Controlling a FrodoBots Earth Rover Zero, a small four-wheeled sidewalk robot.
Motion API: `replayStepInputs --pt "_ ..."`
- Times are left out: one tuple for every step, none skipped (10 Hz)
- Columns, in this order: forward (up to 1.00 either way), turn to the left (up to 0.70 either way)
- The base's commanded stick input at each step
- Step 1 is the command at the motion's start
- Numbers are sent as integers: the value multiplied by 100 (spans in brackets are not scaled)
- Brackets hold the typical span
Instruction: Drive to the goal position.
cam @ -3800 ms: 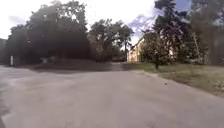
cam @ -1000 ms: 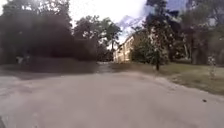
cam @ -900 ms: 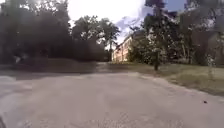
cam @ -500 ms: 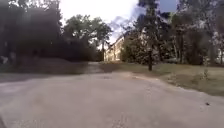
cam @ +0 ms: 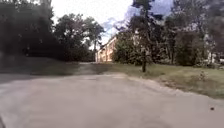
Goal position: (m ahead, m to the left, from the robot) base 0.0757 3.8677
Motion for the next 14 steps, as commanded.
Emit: replayStepInputs --pt "70 27" --pt "70 27" --pt "70 27" --pt "70 27" --pt "70 27" --pt "70 27" --pt "70 27" --pt "70 27" --pt "70 27" --pt "70 27" --pt "70 27" --pt "70 27" --pt "70 27" --pt "70 27"
